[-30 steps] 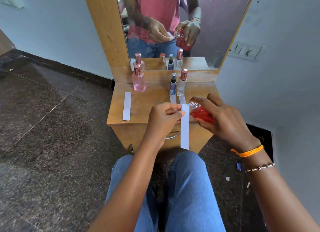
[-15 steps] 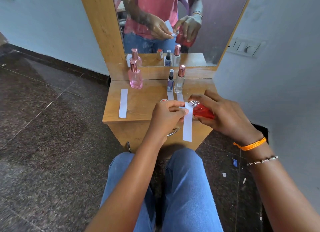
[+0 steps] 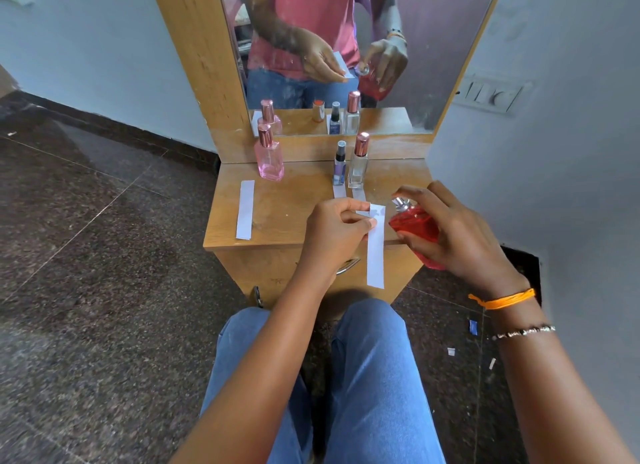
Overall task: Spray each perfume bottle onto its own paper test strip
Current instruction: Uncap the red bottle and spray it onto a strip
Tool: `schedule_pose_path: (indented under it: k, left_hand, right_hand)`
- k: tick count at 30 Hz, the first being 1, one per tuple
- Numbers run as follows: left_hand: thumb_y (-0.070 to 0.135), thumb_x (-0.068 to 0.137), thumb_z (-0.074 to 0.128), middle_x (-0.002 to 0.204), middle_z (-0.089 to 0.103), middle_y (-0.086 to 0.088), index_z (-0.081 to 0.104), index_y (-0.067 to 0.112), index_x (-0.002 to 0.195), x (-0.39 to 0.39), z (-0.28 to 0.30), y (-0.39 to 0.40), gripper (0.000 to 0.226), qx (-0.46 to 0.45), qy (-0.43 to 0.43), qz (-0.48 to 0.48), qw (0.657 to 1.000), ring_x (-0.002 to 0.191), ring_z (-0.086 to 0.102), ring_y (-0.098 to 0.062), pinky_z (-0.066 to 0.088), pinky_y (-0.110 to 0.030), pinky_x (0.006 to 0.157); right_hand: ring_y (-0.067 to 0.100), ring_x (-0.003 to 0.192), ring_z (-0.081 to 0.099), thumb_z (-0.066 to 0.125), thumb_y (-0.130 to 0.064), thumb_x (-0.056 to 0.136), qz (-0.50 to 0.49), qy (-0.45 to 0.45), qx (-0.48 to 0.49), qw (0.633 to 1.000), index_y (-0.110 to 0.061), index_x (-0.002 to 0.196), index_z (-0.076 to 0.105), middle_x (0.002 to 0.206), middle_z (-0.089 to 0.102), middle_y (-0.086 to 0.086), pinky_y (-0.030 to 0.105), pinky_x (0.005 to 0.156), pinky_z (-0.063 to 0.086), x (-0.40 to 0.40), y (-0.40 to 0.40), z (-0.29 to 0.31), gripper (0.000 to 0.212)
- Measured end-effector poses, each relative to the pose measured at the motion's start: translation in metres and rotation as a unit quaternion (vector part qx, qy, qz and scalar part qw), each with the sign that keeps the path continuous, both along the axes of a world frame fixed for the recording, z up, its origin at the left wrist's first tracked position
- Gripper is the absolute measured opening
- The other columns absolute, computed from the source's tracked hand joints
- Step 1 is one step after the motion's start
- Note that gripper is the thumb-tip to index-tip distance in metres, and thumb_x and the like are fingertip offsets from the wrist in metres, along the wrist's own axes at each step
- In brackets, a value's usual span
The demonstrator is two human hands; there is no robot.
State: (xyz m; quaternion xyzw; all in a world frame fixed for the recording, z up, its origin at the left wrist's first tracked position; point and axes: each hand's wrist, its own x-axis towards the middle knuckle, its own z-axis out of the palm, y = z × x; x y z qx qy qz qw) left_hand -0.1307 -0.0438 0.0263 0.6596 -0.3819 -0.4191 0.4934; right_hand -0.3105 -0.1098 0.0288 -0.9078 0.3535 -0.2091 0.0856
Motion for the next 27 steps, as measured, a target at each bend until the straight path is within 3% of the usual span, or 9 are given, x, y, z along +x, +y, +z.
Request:
schedule_pose_path:
  k: [4, 7, 9, 13, 18, 23, 27]
  left_hand:
    - [0.006, 0.081, 0.068, 0.102, 0.071, -0.013, 0.063, 0.008, 0.109, -0.008, 0.002, -0.017, 0.029, -0.016, -0.093, -0.001, 0.995, 0.086, 0.068, -0.019, 0.058, -0.029, 0.072]
    - [-0.001, 0.081, 0.064, 0.096, 0.07, -0.013, 0.06, 0.007, 0.106, -0.022, 0.003, -0.036, 0.026, -0.04, -0.202, 0.01, 0.979, 0.082, 0.065, -0.02, 0.051, -0.024, 0.064]
    - [-0.006, 0.082, 0.055, 0.094, 0.066, -0.013, 0.056, 0.007, 0.102, -0.033, 0.002, -0.049, 0.024, -0.046, -0.264, 0.018, 0.963, 0.085, 0.062, -0.027, 0.047, -0.03, 0.064]
    - [-0.011, 0.08, 0.049, 0.104, 0.059, -0.01, 0.051, 0.007, 0.101, -0.047, -0.007, -0.064, 0.028, -0.038, -0.345, 0.017, 0.938, 0.09, 0.058, -0.032, 0.037, -0.035, 0.064]
    - [-0.012, 0.08, 0.05, 0.107, 0.056, -0.011, 0.053, 0.006, 0.103, -0.051, -0.013, -0.07, 0.029, -0.029, -0.402, 0.012, 0.915, 0.092, 0.058, -0.033, 0.038, -0.035, 0.061]
    - [0.004, 0.086, 0.055, 0.113, 0.053, -0.006, 0.06, 0.011, 0.103, -0.05, -0.01, -0.063, 0.02, -0.004, -0.489, 0.012, 0.872, 0.107, 0.048, -0.027, 0.043, -0.033, 0.078]
    - [0.008, 0.086, 0.056, 0.117, 0.052, -0.004, 0.069, 0.019, 0.104, -0.047, -0.011, -0.037, 0.024, 0.004, -0.521, -0.026, 0.853, 0.109, 0.042, -0.028, 0.037, -0.035, 0.085]
  right_hand:
    - [0.024, 0.094, 0.058, 0.073, -0.032, 0.08, -0.037, -0.046, 0.024, 0.998, -0.034, 0.131, 0.042, 0.112, 0.048, -0.005, 0.035, 0.068, 0.052, -0.009, 0.005, -0.013, 0.06]
    - [0.022, 0.098, 0.058, 0.071, -0.033, 0.08, -0.052, -0.101, 0.058, 0.992, -0.035, 0.13, 0.042, 0.113, 0.05, -0.006, 0.043, 0.074, 0.054, -0.014, 0.007, -0.022, 0.058]
    - [0.019, 0.099, 0.057, 0.071, -0.033, 0.079, -0.059, -0.131, 0.074, 0.987, -0.035, 0.129, 0.044, 0.113, 0.051, -0.006, 0.043, 0.078, 0.054, -0.016, 0.008, -0.026, 0.057]
    - [0.011, 0.099, 0.056, 0.073, -0.032, 0.08, -0.072, -0.169, 0.084, 0.979, -0.035, 0.128, 0.045, 0.112, 0.053, -0.008, 0.038, 0.079, 0.052, -0.018, 0.011, -0.033, 0.055]
    - [0.009, 0.101, 0.054, 0.072, -0.032, 0.08, -0.066, -0.177, 0.094, 0.977, -0.031, 0.128, 0.046, 0.114, 0.053, -0.008, 0.035, 0.08, 0.051, -0.016, 0.012, -0.036, 0.055]
    - [0.003, 0.102, 0.053, 0.073, -0.031, 0.079, -0.069, -0.193, 0.098, 0.974, -0.03, 0.129, 0.046, 0.117, 0.054, -0.008, 0.028, 0.082, 0.048, -0.014, 0.011, -0.04, 0.056]
    - [-0.001, 0.104, 0.052, 0.075, -0.028, 0.079, -0.077, -0.213, 0.102, 0.969, -0.031, 0.129, 0.046, 0.119, 0.053, -0.013, 0.014, 0.087, 0.042, -0.016, 0.009, -0.045, 0.058]
